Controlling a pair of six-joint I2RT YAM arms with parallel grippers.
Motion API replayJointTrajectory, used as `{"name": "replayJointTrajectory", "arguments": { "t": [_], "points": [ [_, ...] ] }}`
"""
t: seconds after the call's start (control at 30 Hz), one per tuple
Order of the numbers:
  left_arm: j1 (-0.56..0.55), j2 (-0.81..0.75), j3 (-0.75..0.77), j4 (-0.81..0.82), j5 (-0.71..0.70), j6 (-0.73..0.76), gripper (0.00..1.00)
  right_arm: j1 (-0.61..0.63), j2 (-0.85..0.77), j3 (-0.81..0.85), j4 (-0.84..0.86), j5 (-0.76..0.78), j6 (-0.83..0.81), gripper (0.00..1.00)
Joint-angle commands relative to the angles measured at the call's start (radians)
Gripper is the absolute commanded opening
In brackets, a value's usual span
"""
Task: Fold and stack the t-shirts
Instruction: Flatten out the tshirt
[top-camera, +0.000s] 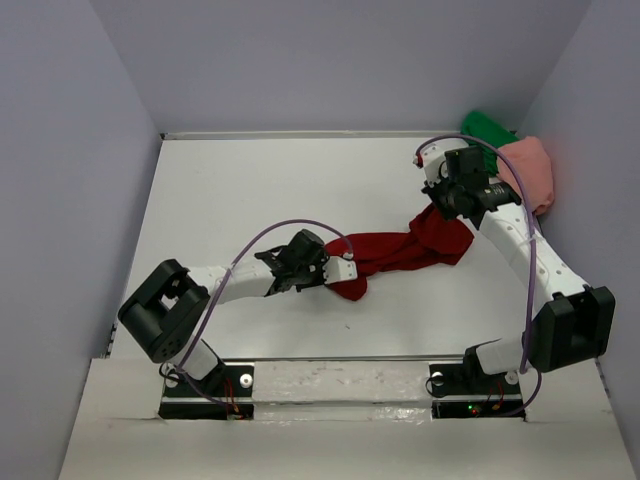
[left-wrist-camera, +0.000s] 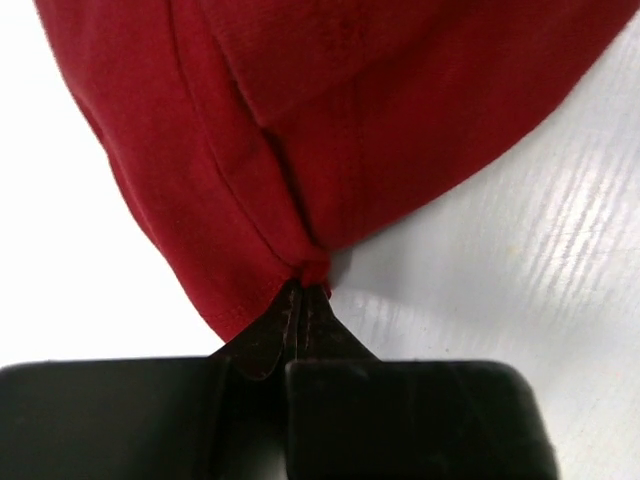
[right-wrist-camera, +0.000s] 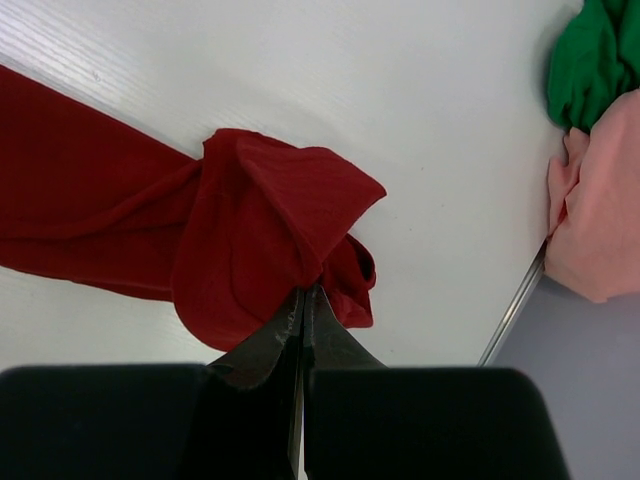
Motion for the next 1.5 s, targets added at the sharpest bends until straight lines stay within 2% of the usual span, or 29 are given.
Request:
{"name": "replayJointTrajectory", "arguments": {
  "t": [0.0, 0.03, 0.1, 0.17, 0.2, 0.3, 0.53, 0.77, 0.93, 1.1, 1.23, 1.27, 1.33, 1.37, 1.47],
  "points": [
    [-0.007, -0.007, 0.059, -0.011, -0.095, -0.008, 0.00, -0.008, -0.009, -0.002, 0.045, 0.022, -0.009, 0.00],
    [-0.007, -0.013, 0.059, -0.011, -0.112, -0.002, 0.00, -0.008, -0.017, -0.002, 0.045, 0.031, -0.013, 0.00],
    [-0.004, -0.048, 0.057, 0.015, -0.249, 0.021, 0.00, -0.008, -0.032, -0.003, 0.043, 0.039, -0.015, 0.00],
    [0.001, -0.061, 0.048, 0.027, -0.280, 0.032, 0.00, -0.008, -0.043, -0.005, 0.042, 0.042, -0.018, 0.00],
    [0.008, -0.088, 0.040, 0.065, -0.357, 0.044, 0.00, -0.008, -0.049, -0.005, 0.037, 0.040, -0.018, 0.00],
    [0.034, -0.152, 0.026, 0.105, -0.436, 0.069, 0.00, -0.008, -0.066, -0.007, 0.013, 0.031, -0.013, 0.00],
    [0.140, -0.275, 0.016, 0.121, -0.488, 0.081, 0.00, -0.008, -0.098, -0.054, -0.013, -0.019, 0.016, 0.00],
    [0.154, -0.325, -0.007, 0.101, -0.508, 0.068, 0.00, -0.008, -0.073, -0.048, 0.014, -0.093, 0.030, 0.00],
    [0.155, -0.340, -0.020, 0.093, -0.512, 0.037, 0.00, -0.008, -0.037, -0.016, 0.088, -0.018, 0.034, 0.00],
    [0.181, -0.366, -0.044, 0.139, -0.551, 0.046, 0.00, -0.008, -0.015, 0.010, 0.180, 0.134, 0.011, 0.00],
    [0.324, -0.394, -0.006, 0.161, -0.466, -0.009, 0.00, -0.030, 0.016, 0.013, 0.322, 0.330, -0.064, 0.00],
    [0.409, -0.395, 0.031, 0.161, -0.406, -0.040, 0.00, -0.043, 0.028, 0.044, 0.359, 0.359, -0.064, 0.00],
    [0.502, -0.385, 0.087, 0.130, -0.334, -0.075, 0.00, -0.083, 0.074, 0.099, 0.369, 0.361, -0.052, 0.00],
    [0.590, -0.363, 0.161, 0.116, -0.268, -0.092, 0.00, -0.092, 0.094, 0.133, 0.367, 0.361, -0.050, 0.00],
    [0.709, -0.314, 0.325, 0.058, -0.171, -0.159, 0.00, -0.122, 0.170, 0.277, 0.362, 0.338, -0.042, 0.00]
  ]
}}
